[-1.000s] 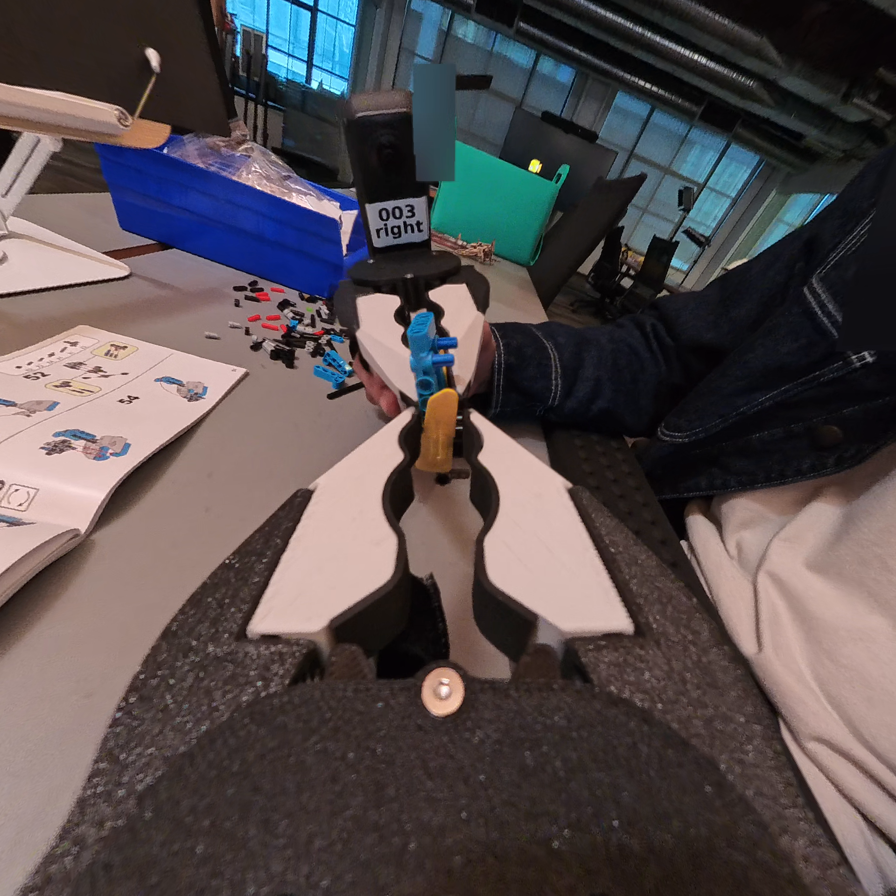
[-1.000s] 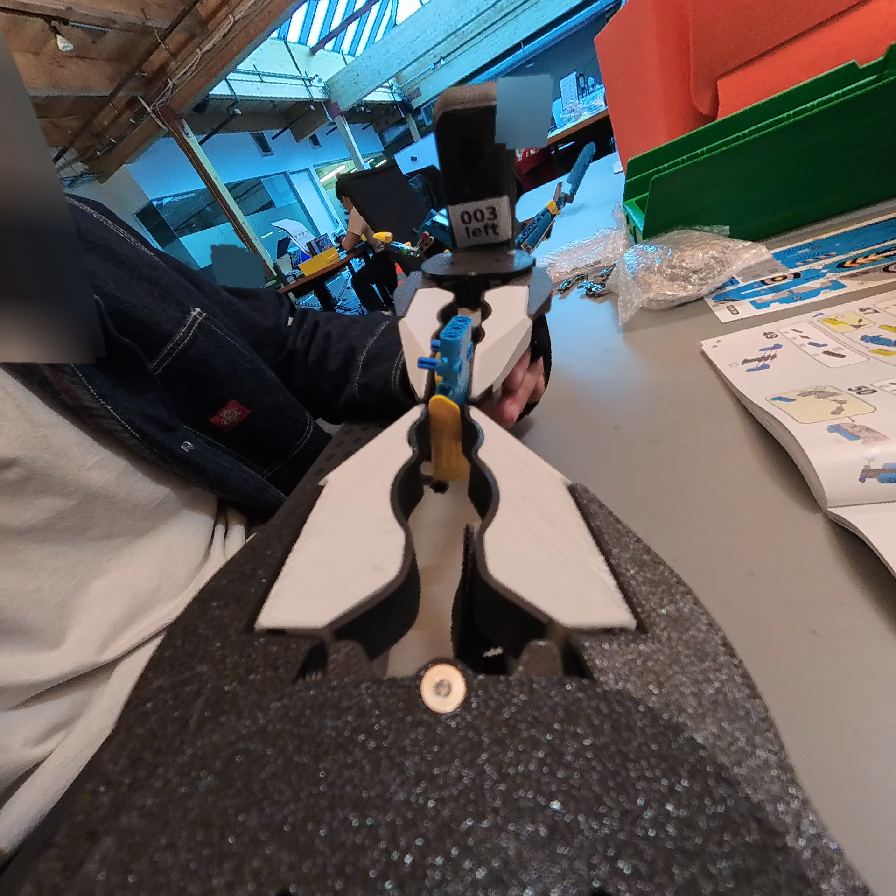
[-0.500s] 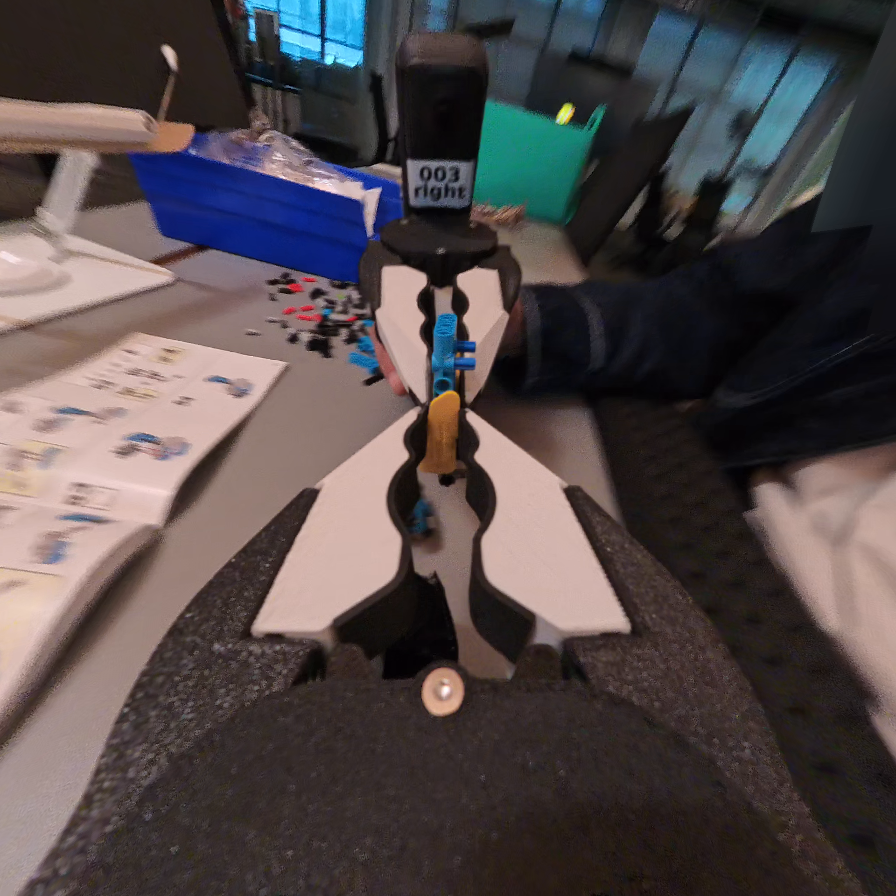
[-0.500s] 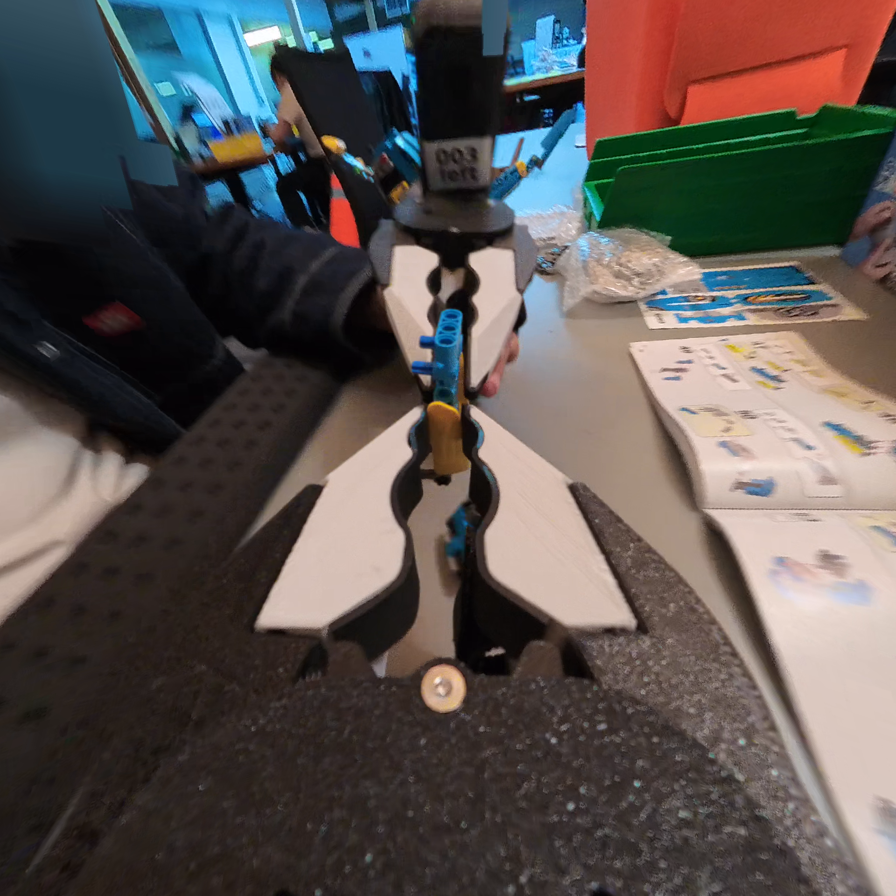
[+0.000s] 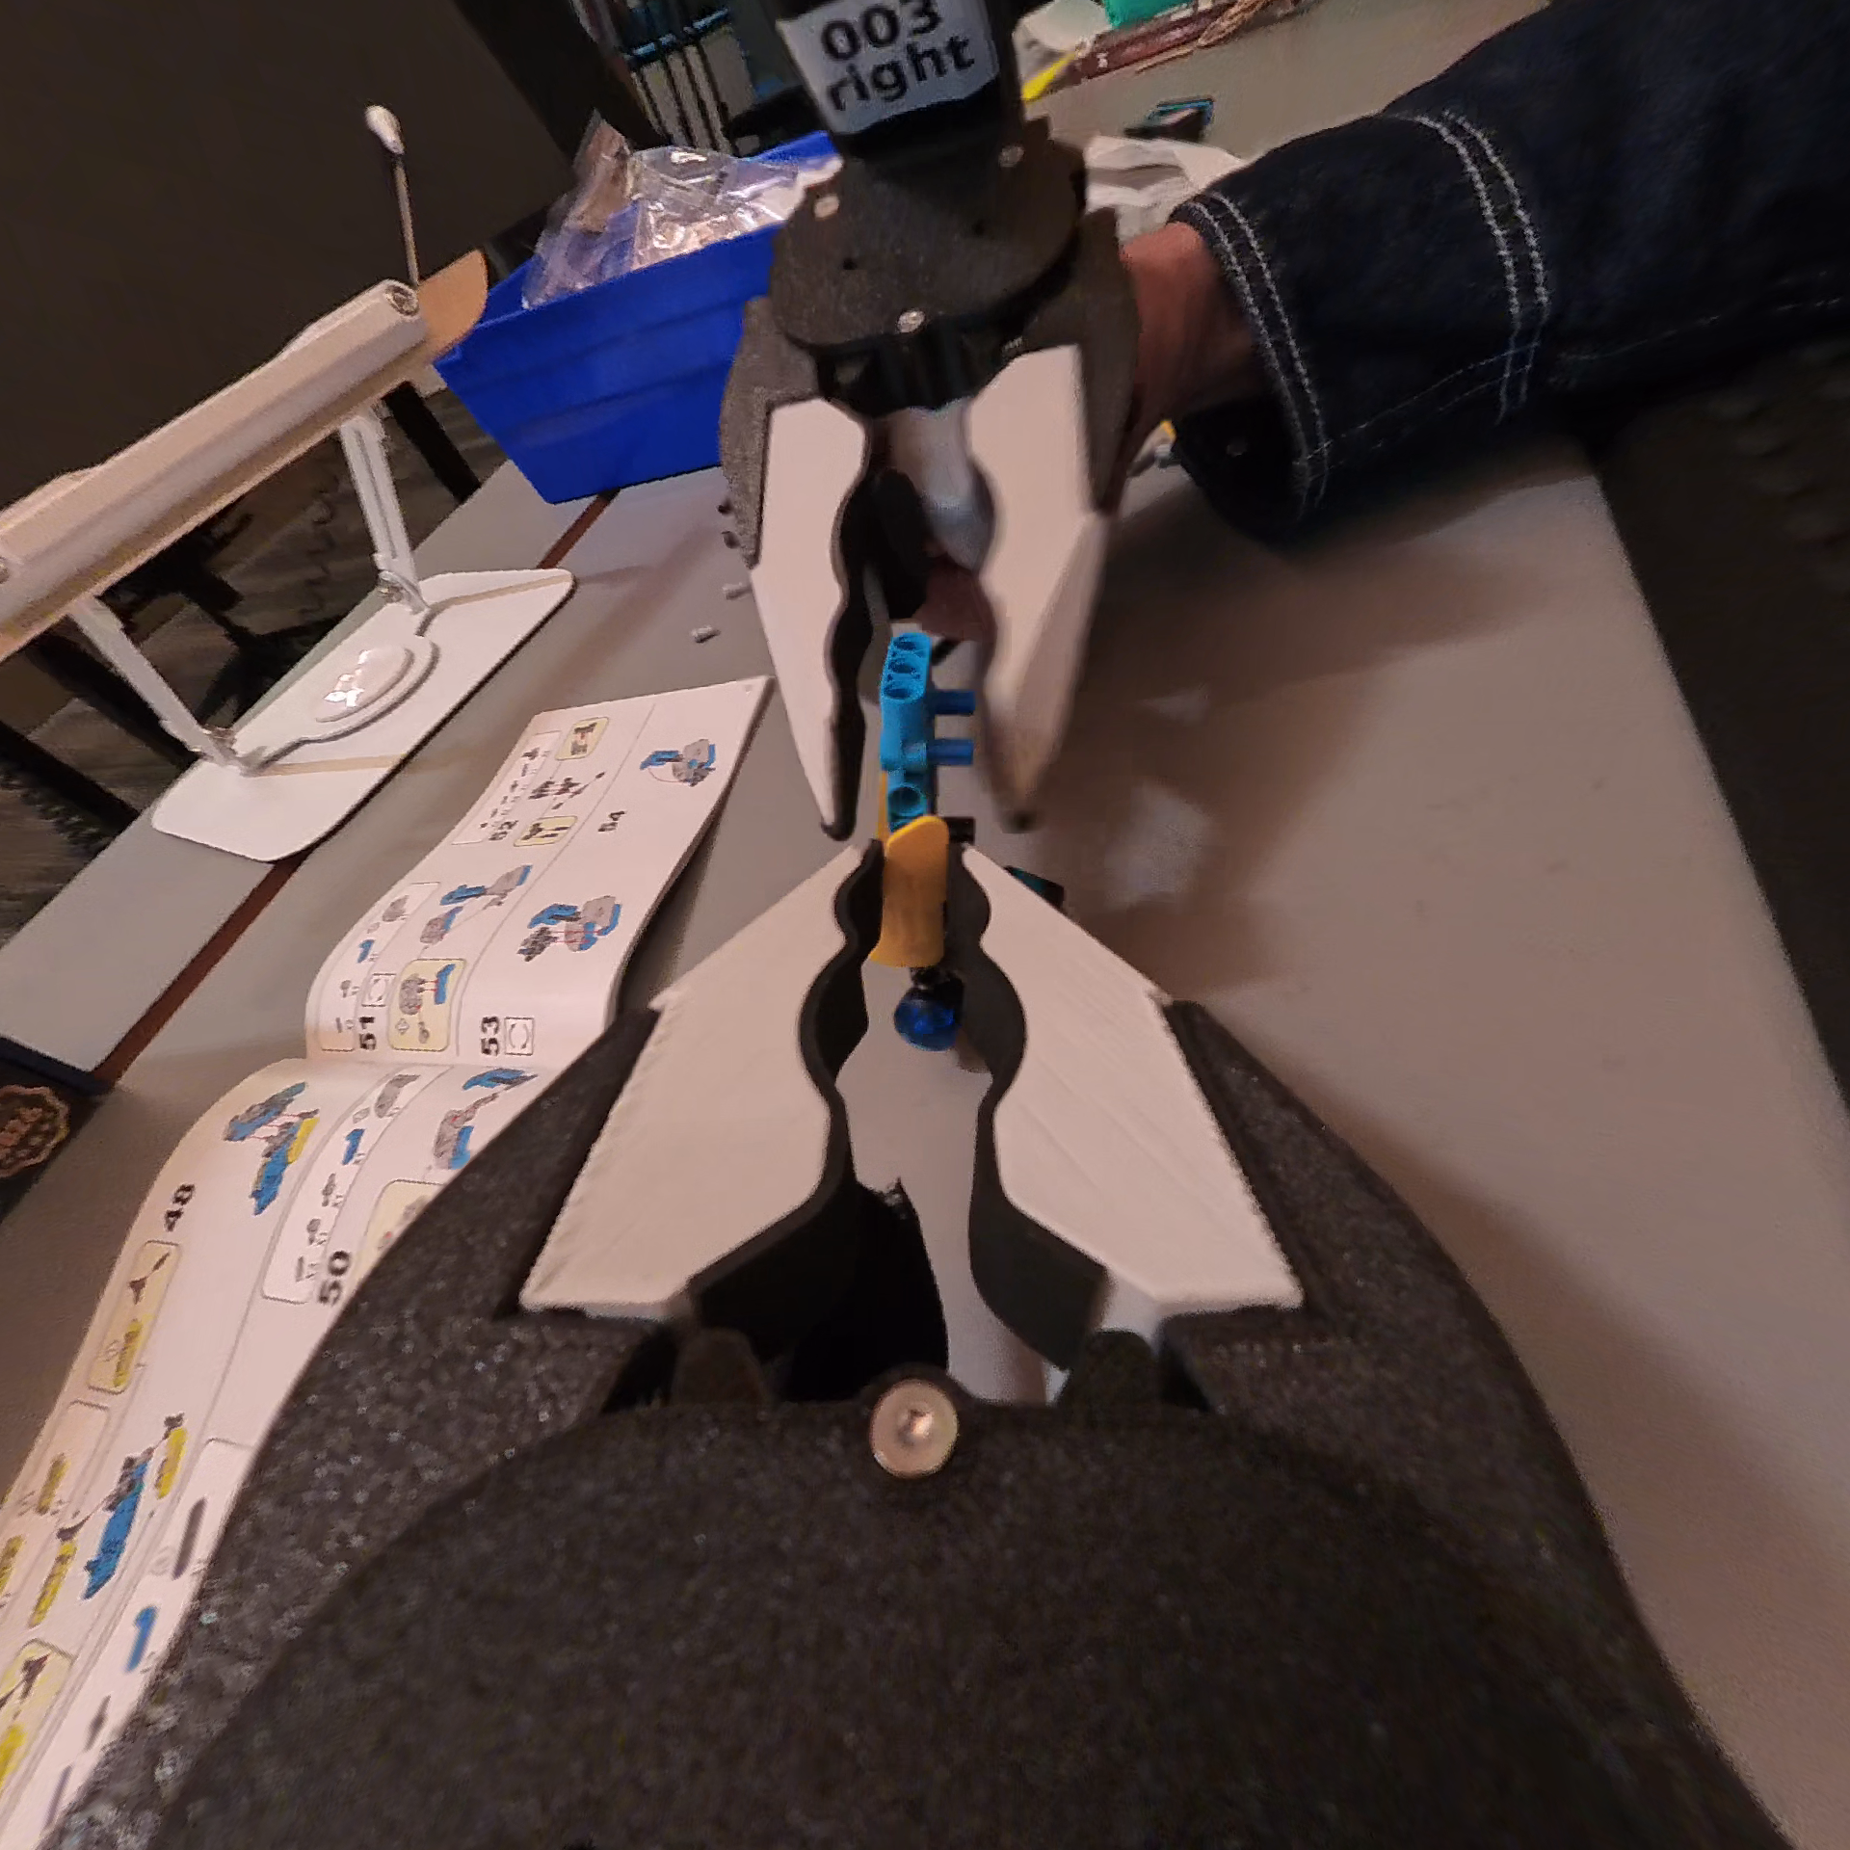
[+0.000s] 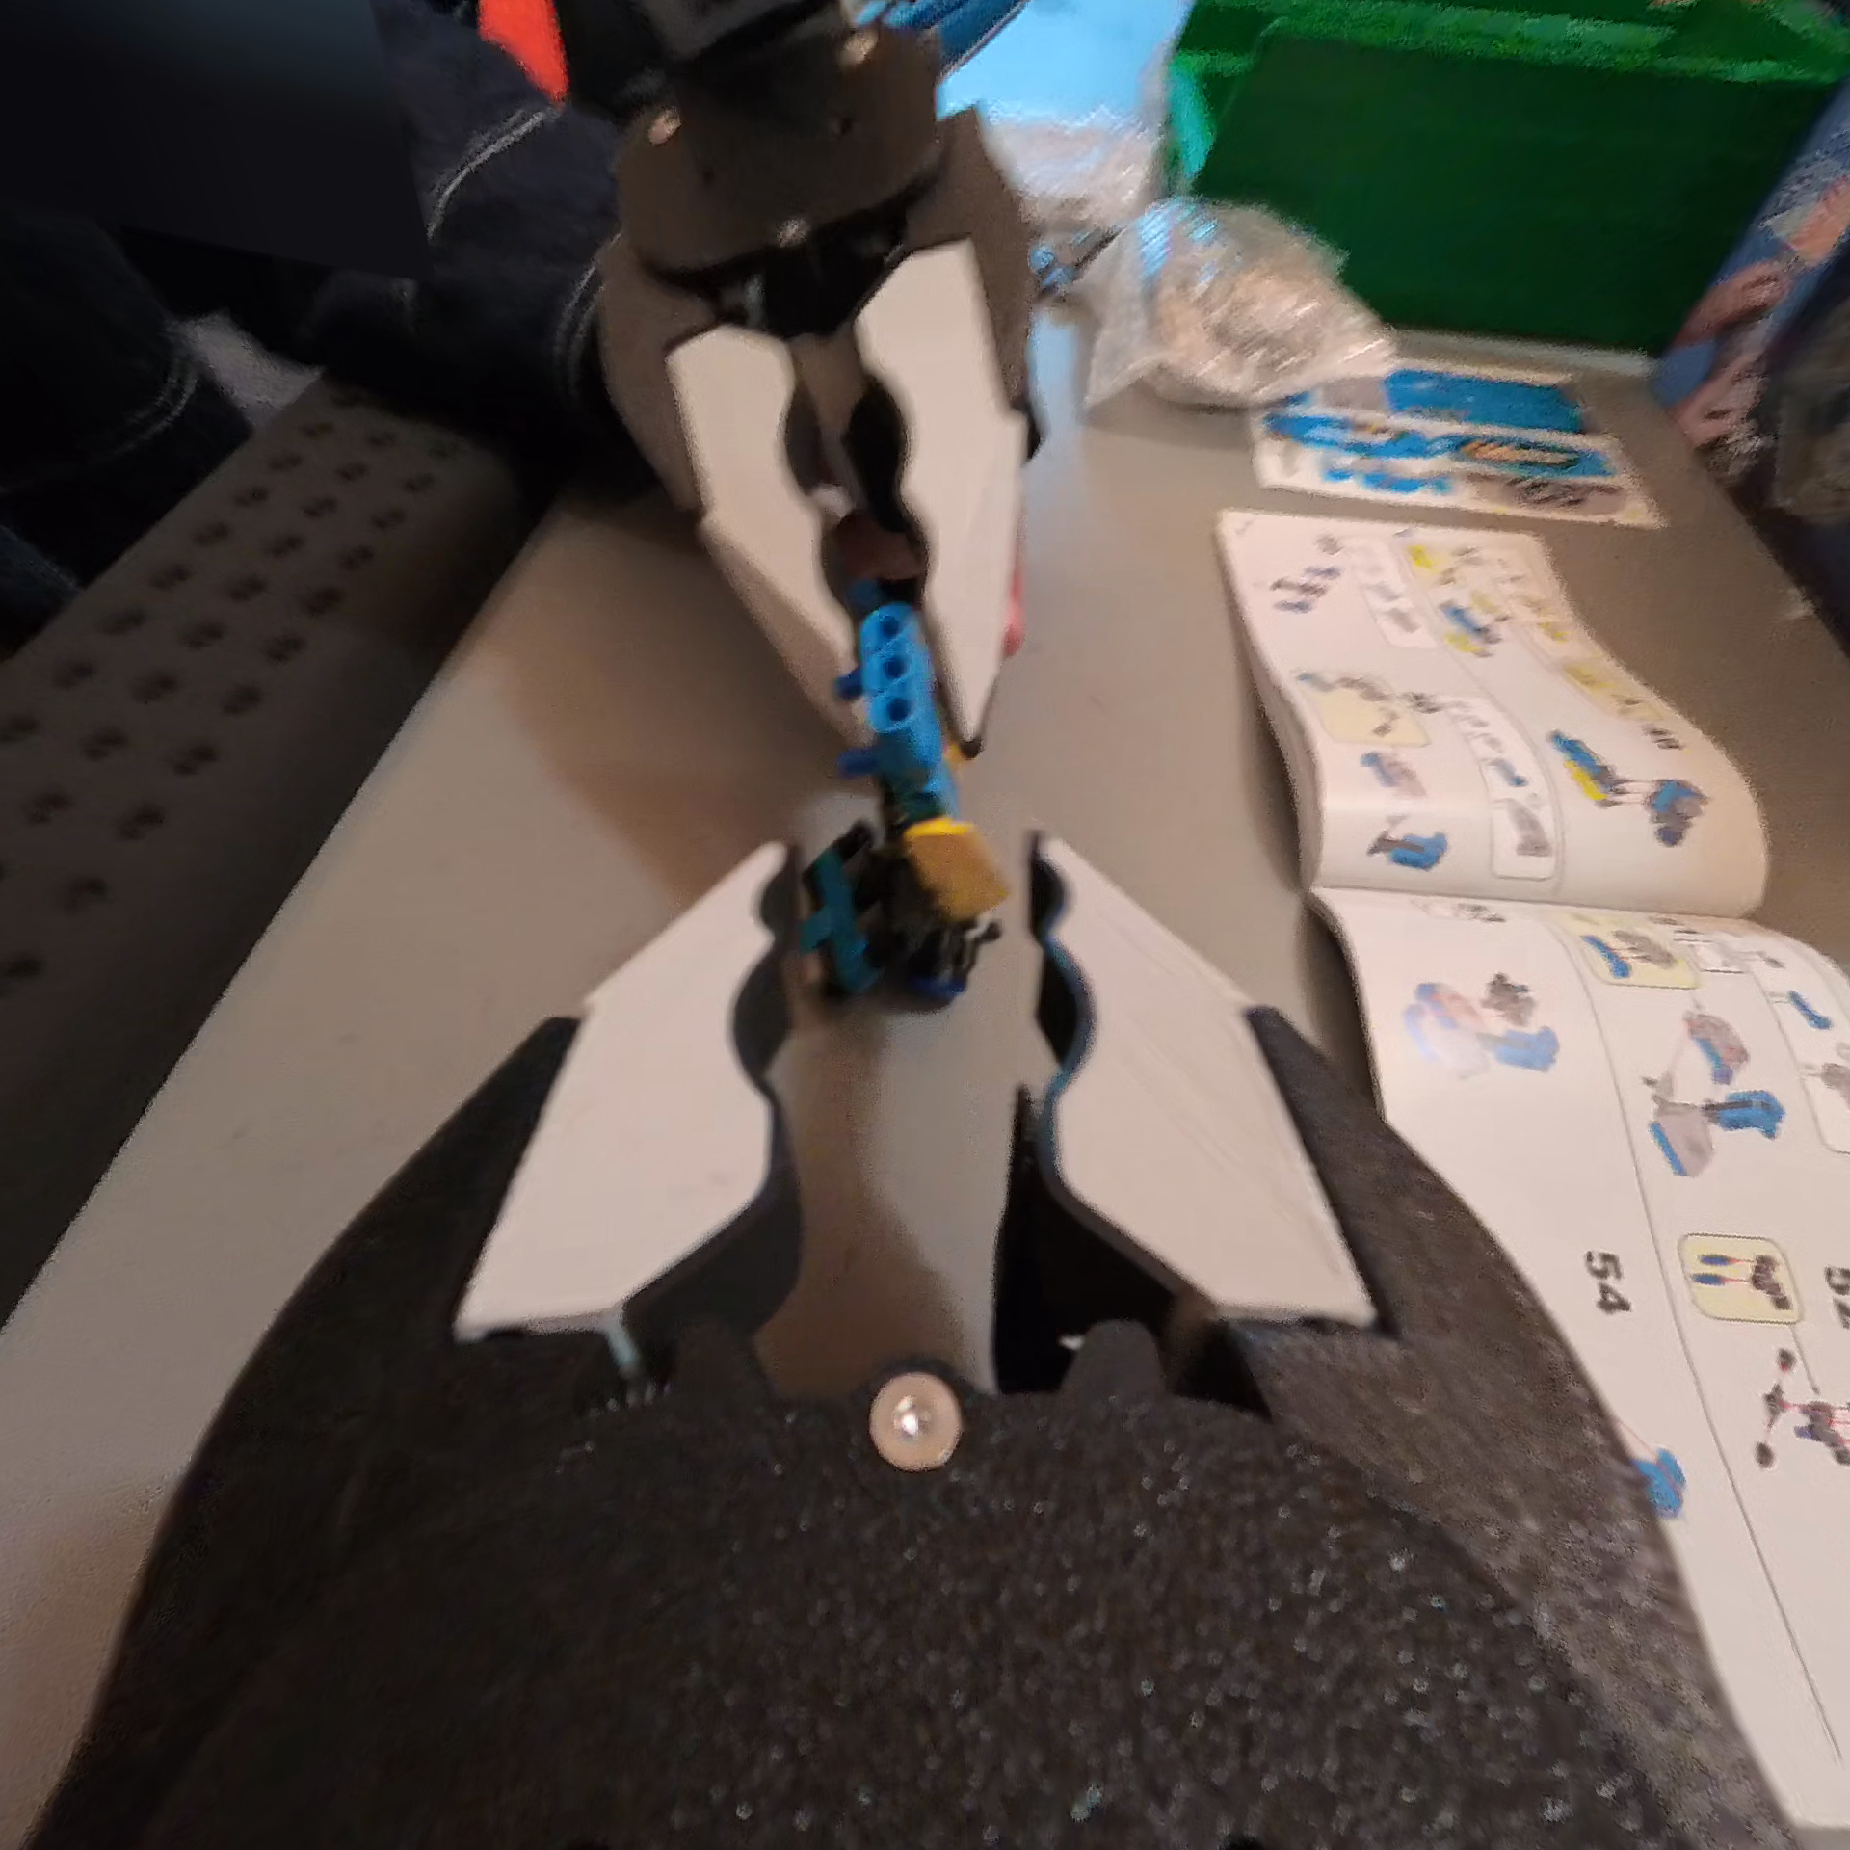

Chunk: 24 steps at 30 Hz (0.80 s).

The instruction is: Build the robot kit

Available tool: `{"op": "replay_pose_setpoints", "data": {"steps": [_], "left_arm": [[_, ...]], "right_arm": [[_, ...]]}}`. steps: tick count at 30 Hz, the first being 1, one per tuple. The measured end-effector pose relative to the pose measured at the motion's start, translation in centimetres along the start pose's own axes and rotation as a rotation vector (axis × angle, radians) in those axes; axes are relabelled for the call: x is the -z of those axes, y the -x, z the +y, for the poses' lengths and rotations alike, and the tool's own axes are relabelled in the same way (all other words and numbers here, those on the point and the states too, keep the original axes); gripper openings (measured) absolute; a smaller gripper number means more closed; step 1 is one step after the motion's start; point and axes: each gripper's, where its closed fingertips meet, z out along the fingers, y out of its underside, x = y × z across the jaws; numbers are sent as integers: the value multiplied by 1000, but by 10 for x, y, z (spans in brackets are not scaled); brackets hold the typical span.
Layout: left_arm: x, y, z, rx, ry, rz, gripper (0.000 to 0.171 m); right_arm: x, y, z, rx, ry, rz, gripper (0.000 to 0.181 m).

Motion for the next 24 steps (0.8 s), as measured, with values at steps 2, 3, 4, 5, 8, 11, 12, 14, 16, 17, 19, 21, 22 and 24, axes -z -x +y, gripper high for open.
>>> {"op": "replay_pose_setpoints", "data": {"steps": [2,3,4,5,8,11,12,14,16,17,19,21,22,24], "left_arm": [[1,1,-3,14,-17,-2,11],[2,1,-5,24,-28,-2,12],[2,1,-5,30,-35,2,12],[2,0,-6,37,-37,6,12],[1,-1,-5,28,-33,4,12],[0,-2,-3,-3,-25,-5,12],[-1,-3,-3,-22,-20,-8,12],[-2,-6,0,-51,-5,-6,12],[-2,-7,1,-72,-3,-8,12],[-1,-6,1,-71,-4,-10,12],[-1,-6,1,-81,-4,-11,12],[0,-6,1,-119,-9,-18,12],[0,-7,2,-142,-12,-21,12],[0,-8,2,-178,-17,-21,12]], "right_arm": [[6,4,10,16,62,-2,61],[7,5,14,32,76,12,65],[8,5,17,61,92,36,65],[7,5,20,102,108,64,64],[-1,1,29,271,191,181,65],[-6,-2,33,443,267,292,66],[-8,-1,32,474,273,306,66],[-10,-1,31,509,287,331,65],[-11,-1,30,526,286,342,63],[-11,-2,30,518,281,339,63],[-12,-2,29,515,266,340,62],[-12,-1,29,520,264,339,61],[-12,-1,28,520,263,337,61],[-12,-1,29,509,262,328,60]]}}
